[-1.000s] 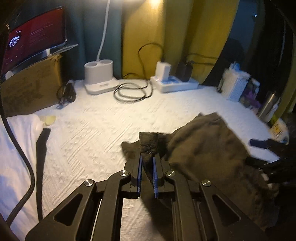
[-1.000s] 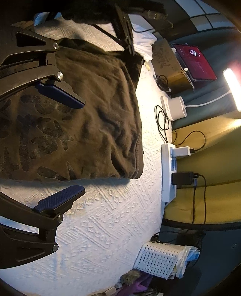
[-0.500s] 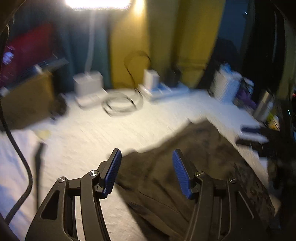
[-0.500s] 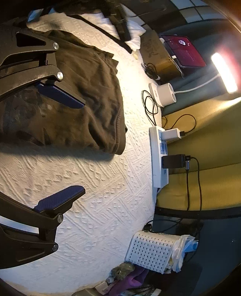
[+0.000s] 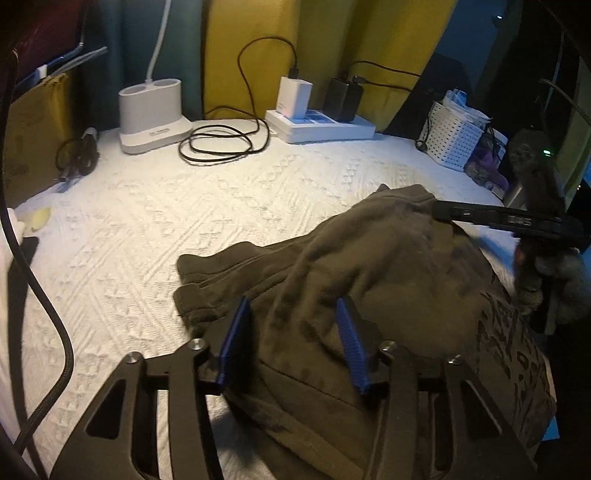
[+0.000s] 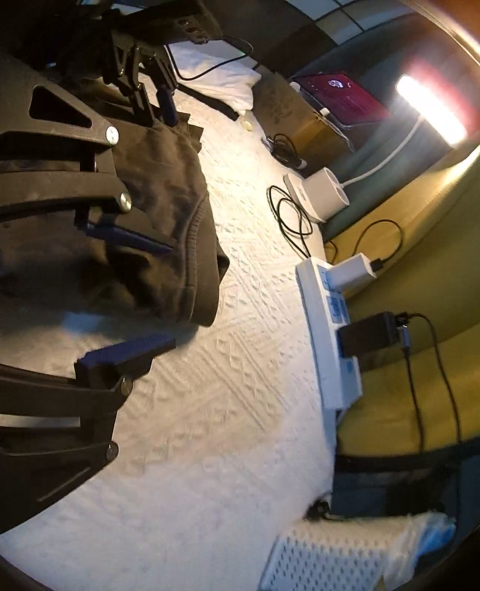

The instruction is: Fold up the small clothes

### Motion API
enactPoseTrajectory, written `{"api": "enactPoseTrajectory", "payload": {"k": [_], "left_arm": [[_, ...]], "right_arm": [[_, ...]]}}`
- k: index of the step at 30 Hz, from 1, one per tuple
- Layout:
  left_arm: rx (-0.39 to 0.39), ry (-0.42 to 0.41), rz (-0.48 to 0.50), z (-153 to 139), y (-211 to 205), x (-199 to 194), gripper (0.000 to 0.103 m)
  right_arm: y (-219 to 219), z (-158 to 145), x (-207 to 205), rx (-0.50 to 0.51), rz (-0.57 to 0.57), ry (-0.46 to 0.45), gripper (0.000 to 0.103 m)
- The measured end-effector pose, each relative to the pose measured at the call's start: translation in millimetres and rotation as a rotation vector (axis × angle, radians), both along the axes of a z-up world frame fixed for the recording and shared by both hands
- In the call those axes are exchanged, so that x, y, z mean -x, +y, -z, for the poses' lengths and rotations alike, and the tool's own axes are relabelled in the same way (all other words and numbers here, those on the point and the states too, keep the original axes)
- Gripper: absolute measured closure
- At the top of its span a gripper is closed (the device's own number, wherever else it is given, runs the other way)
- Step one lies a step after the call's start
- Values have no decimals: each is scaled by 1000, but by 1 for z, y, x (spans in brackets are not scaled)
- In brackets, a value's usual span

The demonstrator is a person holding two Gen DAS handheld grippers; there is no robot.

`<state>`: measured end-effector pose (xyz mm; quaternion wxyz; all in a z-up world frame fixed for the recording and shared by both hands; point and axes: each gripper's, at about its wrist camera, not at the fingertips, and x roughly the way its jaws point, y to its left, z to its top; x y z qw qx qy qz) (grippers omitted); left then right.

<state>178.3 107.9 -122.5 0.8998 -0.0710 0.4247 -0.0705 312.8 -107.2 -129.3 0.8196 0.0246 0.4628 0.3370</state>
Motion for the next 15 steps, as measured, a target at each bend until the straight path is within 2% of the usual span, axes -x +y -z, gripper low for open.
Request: {"api": "enactPoseTrajectory", "payload": {"k": [2,4,9,15], "left_arm": [[-2,-1,28,0,-5,-3,89],[-16,-12,49,-2,-9,-4,97],[-38,-51,35,-11,-6,-6,98],[-72,-41,-2,-5,7,-11,98]], "right_arm": [[6,4,-6,4,-12,8,80],[14,1,-9,19,-28,-14,82],[33,-3,-20,84,-75,-59,82],[46,2,-31,145,-85,-84,81]]}}
